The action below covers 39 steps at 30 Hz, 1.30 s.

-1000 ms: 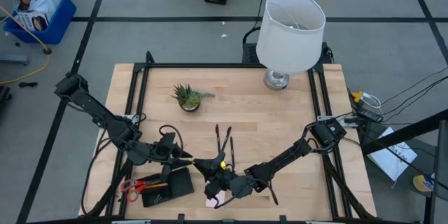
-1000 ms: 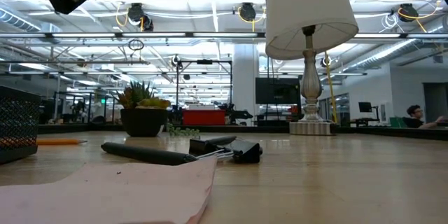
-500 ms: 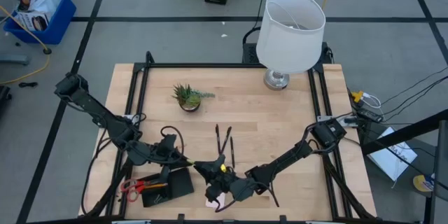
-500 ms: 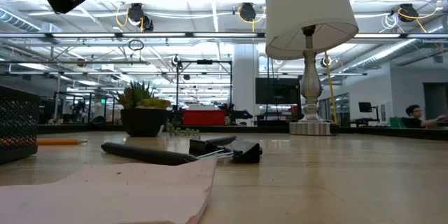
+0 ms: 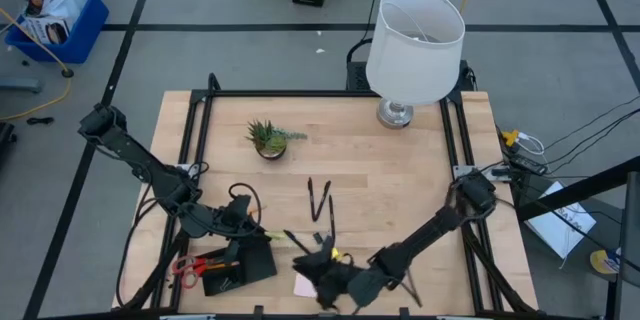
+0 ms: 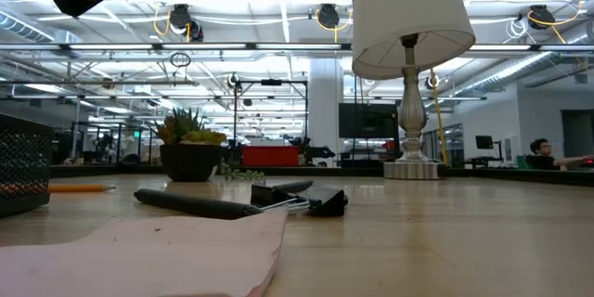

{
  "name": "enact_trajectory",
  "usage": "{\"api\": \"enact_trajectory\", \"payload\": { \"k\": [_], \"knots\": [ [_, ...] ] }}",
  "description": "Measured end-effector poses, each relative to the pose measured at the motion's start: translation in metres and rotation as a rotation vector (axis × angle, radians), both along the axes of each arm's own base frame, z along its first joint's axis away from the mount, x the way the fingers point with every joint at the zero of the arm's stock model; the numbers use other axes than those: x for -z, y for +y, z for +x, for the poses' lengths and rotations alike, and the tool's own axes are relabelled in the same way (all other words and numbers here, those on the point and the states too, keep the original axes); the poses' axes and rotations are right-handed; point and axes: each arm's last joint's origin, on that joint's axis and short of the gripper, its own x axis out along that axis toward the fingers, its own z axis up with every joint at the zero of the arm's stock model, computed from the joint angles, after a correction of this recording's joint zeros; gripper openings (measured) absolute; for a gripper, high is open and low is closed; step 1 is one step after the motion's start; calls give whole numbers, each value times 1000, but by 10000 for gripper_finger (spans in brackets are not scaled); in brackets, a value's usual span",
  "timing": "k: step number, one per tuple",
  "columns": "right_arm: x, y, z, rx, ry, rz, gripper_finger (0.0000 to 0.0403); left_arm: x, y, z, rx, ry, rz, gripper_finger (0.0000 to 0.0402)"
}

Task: Pick and place office supplies into organizer
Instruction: Put the eraser into the bottom left section of the desk organizer

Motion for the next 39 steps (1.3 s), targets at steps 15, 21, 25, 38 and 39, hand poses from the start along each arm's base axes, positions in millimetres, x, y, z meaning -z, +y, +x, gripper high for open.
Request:
{"api": "enact_trajectory", "payload": {
  "k": [15, 21, 25, 38, 39],
  "knots": [
    [-27, -149, -138, -407, -103, 697, 89, 1, -6, -4, 114, 80, -132, 15],
    [3, -188, -192, -287, -216, 571, 89, 7, -8, -9, 97, 166, -177, 23],
    [33, -203, -225, -280, -195, 551, 89, 13, -8, -14, 83, 271, -216, 24],
    [77, -211, -243, -172, 163, 437, 89, 5, -16, -21, 93, 468, -377, 16],
    [78, -211, -243, -170, 172, 434, 89, 1, -17, -23, 86, 500, -367, 16]
  ]
}}
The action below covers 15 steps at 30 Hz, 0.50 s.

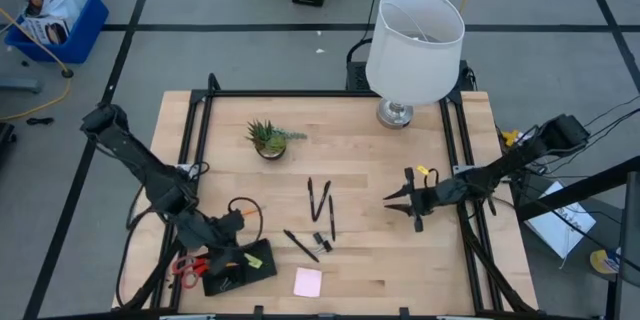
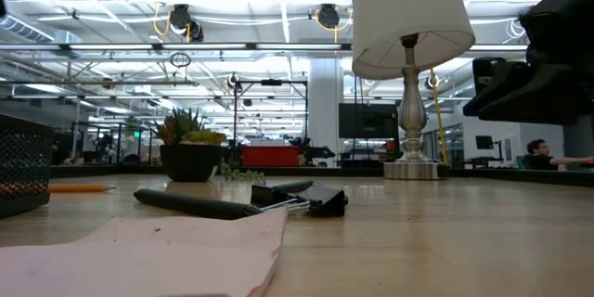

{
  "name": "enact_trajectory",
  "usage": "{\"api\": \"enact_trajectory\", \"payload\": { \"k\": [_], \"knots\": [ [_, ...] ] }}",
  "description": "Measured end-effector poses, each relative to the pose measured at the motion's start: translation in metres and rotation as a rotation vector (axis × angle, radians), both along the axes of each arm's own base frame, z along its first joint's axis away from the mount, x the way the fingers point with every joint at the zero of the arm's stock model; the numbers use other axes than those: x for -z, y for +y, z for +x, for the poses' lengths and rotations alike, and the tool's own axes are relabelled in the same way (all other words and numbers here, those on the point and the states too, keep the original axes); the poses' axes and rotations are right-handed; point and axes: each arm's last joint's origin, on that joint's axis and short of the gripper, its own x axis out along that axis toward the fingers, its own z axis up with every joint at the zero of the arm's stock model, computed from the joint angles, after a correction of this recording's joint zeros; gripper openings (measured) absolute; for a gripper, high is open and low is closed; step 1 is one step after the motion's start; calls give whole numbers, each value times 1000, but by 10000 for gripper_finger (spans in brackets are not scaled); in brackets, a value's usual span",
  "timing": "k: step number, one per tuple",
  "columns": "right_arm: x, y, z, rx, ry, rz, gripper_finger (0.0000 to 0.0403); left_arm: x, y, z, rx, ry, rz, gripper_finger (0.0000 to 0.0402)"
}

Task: Pick and place office supplies into organizer
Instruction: Put the eraser into the bottom left section of the desk organizer

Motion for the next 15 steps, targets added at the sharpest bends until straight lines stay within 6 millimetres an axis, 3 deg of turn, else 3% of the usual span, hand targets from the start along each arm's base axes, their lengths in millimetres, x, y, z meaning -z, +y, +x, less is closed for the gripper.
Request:
{"api": "enact_trajectory", "payload": {
  "k": [5, 10, 15],
  "knots": [
    [-1, 0, 0, 1, -13, 8, 89, -23, -6, -9, -19, 216, 155, 15],
    [-2, 0, 1, 1, -20, 11, 89, -24, -27, -2, -31, 414, 303, 20],
    [-2, 0, 1, 1, -20, 11, 89, -34, -56, 10, 1, 445, 327, 17]
  ]
}}
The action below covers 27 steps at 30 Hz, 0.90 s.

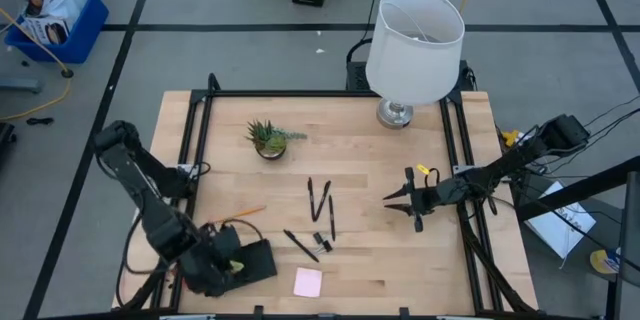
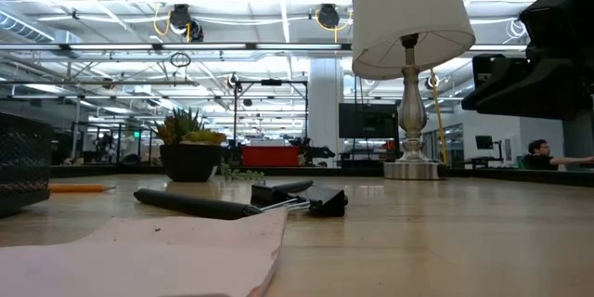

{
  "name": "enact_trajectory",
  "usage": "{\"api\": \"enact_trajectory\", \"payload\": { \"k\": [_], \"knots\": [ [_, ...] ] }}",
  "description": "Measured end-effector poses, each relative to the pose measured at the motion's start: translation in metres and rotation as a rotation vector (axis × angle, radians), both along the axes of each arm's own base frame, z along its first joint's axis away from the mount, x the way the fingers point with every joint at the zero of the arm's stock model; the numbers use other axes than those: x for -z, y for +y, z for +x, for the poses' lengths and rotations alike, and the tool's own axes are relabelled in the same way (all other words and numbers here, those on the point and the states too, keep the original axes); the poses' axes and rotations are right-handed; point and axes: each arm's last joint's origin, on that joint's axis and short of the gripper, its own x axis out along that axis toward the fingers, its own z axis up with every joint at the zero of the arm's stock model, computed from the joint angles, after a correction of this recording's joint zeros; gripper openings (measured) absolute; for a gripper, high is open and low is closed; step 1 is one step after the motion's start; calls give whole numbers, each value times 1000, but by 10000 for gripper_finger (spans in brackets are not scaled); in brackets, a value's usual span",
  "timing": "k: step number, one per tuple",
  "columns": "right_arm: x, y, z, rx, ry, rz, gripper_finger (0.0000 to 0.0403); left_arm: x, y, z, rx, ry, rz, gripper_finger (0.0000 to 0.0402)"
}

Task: Pick and place office supplies into organizer
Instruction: Put the eraser into the bottom left section of the desk organizer

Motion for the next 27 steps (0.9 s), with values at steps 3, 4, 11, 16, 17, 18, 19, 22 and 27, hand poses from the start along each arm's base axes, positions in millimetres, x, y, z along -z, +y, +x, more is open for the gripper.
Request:
{"api": "enact_trajectory", "payload": {
  "k": [3, 4, 11, 16, 17, 18, 19, 22, 27],
  "knots": [
    [0, 0, 0, 0, 0, 0, 89, -22, -15, 2, 34, -70, -18, 19],
    [0, 0, 0, 0, 1, 0, 89, -31, -18, 0, 33, -101, -17, 21],
    [0, 0, 0, 0, 1, -1, 89, -46, -26, -13, 39, -150, -16, 15],
    [0, 0, 0, 0, 1, 0, 89, -32, -27, -16, 16, -68, 23, 22],
    [0, 0, 0, 0, 1, 0, 89, -26, -31, -16, 33, -35, 26, 23],
    [0, 0, 0, 0, 1, 0, 89, -20, -35, -17, 46, -1, 28, 22],
    [0, 0, 0, 0, 1, -1, 89, -15, -38, -20, 55, 32, 30, 20],
    [0, 0, 0, 0, 1, -1, 89, -4, -45, -17, 49, 75, 42, 15],
    [0, 0, 0, 0, 1, 0, 89, 16, -54, -10, 47, 138, 83, 31]
  ]
}}
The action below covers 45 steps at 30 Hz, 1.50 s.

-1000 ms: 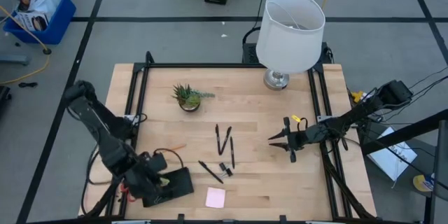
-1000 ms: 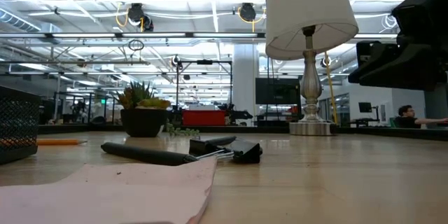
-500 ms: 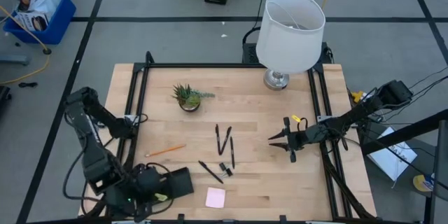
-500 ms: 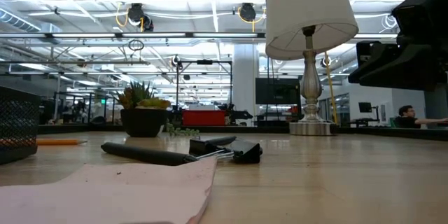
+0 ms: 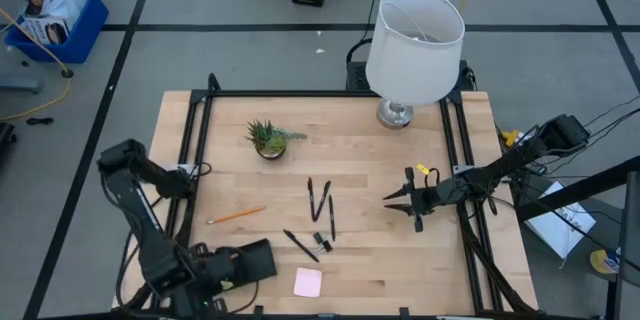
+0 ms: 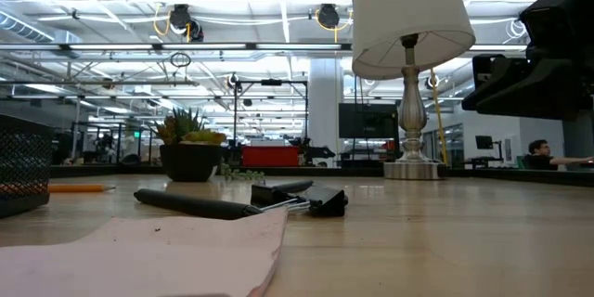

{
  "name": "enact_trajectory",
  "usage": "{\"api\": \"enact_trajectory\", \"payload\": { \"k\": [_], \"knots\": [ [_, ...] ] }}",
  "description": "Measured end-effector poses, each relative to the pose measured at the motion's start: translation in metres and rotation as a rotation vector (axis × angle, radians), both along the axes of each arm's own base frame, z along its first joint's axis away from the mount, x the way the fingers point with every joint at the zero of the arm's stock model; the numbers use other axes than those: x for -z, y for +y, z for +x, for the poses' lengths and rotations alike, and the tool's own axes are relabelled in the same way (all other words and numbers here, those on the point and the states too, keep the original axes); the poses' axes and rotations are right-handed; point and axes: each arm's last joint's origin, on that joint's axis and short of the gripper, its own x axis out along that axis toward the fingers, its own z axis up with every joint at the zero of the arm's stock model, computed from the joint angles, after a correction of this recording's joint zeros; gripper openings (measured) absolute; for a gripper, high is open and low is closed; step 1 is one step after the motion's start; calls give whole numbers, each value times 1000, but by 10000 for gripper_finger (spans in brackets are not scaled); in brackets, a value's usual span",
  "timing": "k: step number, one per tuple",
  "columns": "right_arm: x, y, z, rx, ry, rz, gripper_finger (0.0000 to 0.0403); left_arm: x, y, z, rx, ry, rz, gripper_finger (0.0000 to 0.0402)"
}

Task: Pick and place office supplies into organizer
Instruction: Put the eraser into the bottom left section of the desk organizer

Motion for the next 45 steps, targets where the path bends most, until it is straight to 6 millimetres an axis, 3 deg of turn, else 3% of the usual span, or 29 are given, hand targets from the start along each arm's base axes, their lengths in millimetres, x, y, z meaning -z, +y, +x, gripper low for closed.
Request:
{"api": "enact_trajectory", "payload": {
  "k": [4, 12, 20, 31, 45],
  "knots": [
    [0, 0, 0, 0, 0, 0, 89, 14, -7, 2, 12, 65, 15, 34],
    [0, 0, 0, 0, 0, 0, 89, 24, -4, 2, 0, 132, 23, 20],
    [0, 0, 0, 0, 0, 0, 89, 27, 5, 0, -33, 185, 91, 93],
    [0, 0, 0, 0, 0, 0, 89, 27, 5, 1, -39, 180, 91, 127],
    [0, 0, 0, 0, 0, 0, 89, 27, 6, 1, -53, 165, 107, 212]
  ]
}}
